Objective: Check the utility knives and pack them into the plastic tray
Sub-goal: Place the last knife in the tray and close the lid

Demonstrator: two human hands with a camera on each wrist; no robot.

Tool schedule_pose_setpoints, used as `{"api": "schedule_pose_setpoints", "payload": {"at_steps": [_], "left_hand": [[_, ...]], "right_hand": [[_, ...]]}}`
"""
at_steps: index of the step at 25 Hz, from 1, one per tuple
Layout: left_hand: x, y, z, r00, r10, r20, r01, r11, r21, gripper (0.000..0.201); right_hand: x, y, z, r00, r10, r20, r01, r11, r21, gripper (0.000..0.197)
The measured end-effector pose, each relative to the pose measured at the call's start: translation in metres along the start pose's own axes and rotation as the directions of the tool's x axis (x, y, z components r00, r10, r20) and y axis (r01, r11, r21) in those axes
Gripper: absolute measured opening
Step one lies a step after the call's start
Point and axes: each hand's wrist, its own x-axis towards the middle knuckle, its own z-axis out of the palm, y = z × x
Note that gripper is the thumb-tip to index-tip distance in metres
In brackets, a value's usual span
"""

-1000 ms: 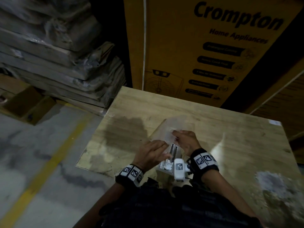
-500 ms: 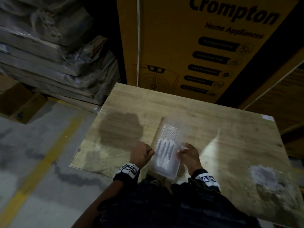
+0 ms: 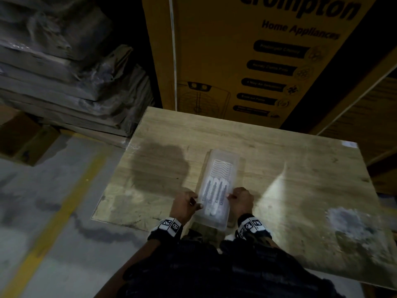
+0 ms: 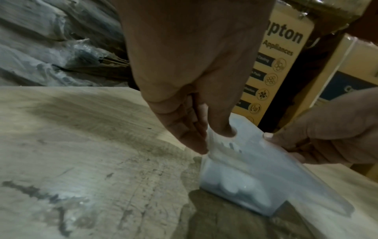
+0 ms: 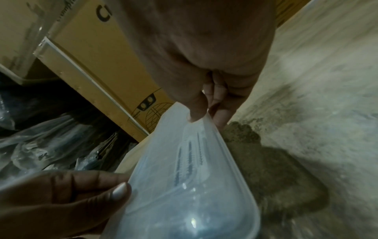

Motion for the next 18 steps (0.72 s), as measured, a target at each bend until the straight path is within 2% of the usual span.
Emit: {"api": "schedule_pose_setpoints", "payload": {"at_steps": [4, 7, 8, 9, 10, 11, 12, 13, 16, 18], "left_hand": [[-0.003, 0.005, 0.003, 0.997, -0.072, -0.014, 0.071, 0.997, -0.023, 0.020], [-0.002, 0.000, 0.006, 0.994, -0.104, 0.032, 0.103, 0.994, 0.036, 0.023], [-0.002, -0.001, 0.006, 0.992, -0.117, 0.041, 0.115, 0.992, 0.049, 0.025], [-0.001, -0.002, 0.007, 0.991, -0.124, 0.045, 0.121, 0.991, 0.061, 0.026], [-0.001, -0.002, 0.009, 0.990, -0.133, 0.043, 0.130, 0.989, 0.067, 0.026], [0.001, -0.003, 0.010, 0.991, -0.130, 0.032, 0.127, 0.988, 0.083, 0.025], [0.002, -0.001, 0.010, 0.992, -0.128, 0.022, 0.125, 0.986, 0.108, 0.025], [0.003, -0.001, 0.011, 0.993, -0.117, 0.013, 0.115, 0.985, 0.129, 0.025], [0.012, 0.000, 0.013, 0.997, -0.071, 0.003, 0.070, 0.989, 0.128, 0.028], [0.014, 0.002, 0.016, 0.999, -0.045, 0.008, 0.044, 0.992, 0.119, 0.029]], "right_hand": [[-0.003, 0.011, 0.008, 0.999, 0.036, 0.021, -0.036, 0.999, -0.006, 0.022], [-0.004, 0.020, 0.007, 0.982, 0.030, 0.184, -0.036, 0.999, 0.032, 0.024], [-0.004, 0.024, 0.005, 0.962, 0.032, 0.273, -0.060, 0.993, 0.098, 0.018], [-0.002, 0.030, 0.005, 0.926, 0.042, 0.374, -0.111, 0.980, 0.165, 0.026], [0.001, 0.037, 0.004, 0.885, 0.048, 0.463, -0.159, 0.966, 0.205, 0.042], [0.002, 0.041, 0.004, 0.856, 0.050, 0.515, -0.182, 0.960, 0.211, 0.055], [0.002, 0.046, 0.005, 0.851, 0.036, 0.524, -0.175, 0.960, 0.220, 0.060], [0.002, 0.048, 0.006, 0.868, 0.011, 0.497, -0.152, 0.958, 0.243, 0.060], [-0.003, 0.043, 0.004, 0.930, -0.017, 0.366, -0.109, 0.941, 0.321, 0.042], [-0.006, 0.041, 0.003, 0.944, 0.002, 0.329, -0.129, 0.921, 0.367, 0.033]]}}
